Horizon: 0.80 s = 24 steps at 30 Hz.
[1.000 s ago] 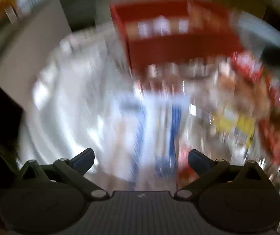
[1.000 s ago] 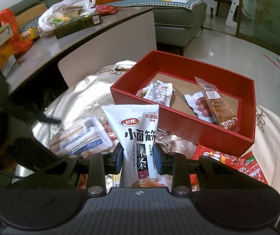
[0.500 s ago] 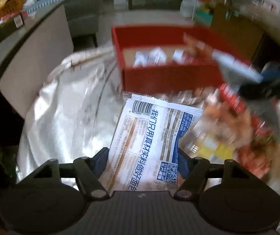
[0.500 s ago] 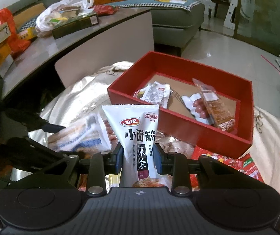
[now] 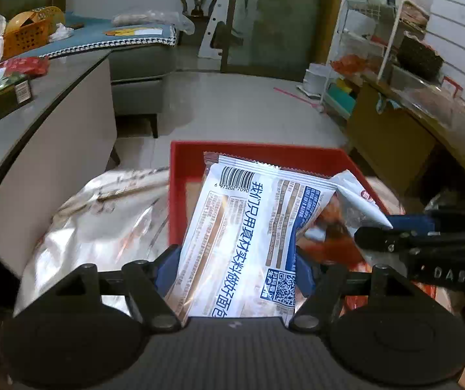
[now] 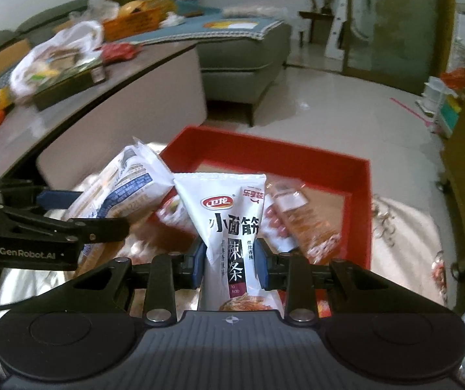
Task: Organize snacks
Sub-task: 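Carry both held packs over the red box and open both grippers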
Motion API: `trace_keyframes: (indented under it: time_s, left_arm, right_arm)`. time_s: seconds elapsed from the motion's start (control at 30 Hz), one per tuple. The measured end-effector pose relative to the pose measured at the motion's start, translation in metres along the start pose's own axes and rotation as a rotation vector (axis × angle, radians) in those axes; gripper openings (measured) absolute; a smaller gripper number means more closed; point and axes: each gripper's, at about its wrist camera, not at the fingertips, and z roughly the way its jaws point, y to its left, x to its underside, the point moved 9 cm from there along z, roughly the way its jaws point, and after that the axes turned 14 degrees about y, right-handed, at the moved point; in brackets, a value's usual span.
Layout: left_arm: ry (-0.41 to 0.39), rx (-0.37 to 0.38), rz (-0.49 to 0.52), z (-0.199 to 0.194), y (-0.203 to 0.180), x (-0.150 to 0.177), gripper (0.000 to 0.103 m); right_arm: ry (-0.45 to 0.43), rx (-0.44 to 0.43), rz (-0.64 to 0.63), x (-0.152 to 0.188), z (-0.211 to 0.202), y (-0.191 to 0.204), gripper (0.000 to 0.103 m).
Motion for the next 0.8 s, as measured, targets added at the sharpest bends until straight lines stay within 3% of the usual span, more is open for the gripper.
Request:
trace_keyframes:
  time_s: [0.07, 0.37, 0.8]
  left_arm:
    - [-0.018, -0.036, 0.009, 0.010, -0.003, -0.013, 0.064]
    - [-0.009, -0.042, -0.043, 0.049, -0.007, -0.041, 0.065]
    - [-0.004, -0.091, -0.062, 0.067, -0.009, -0.050, 0.070]
  right_arm:
    - [-0.010, 0.004, 0.022, -0.009, 0.004, -0.007, 0.039]
    - [-0.015, 0.032, 0.066, -0.033, 0.038, -0.027, 0.038]
    - [-0.011, 0.055, 0.091, -0.039, 0.058, -0.038, 0.045]
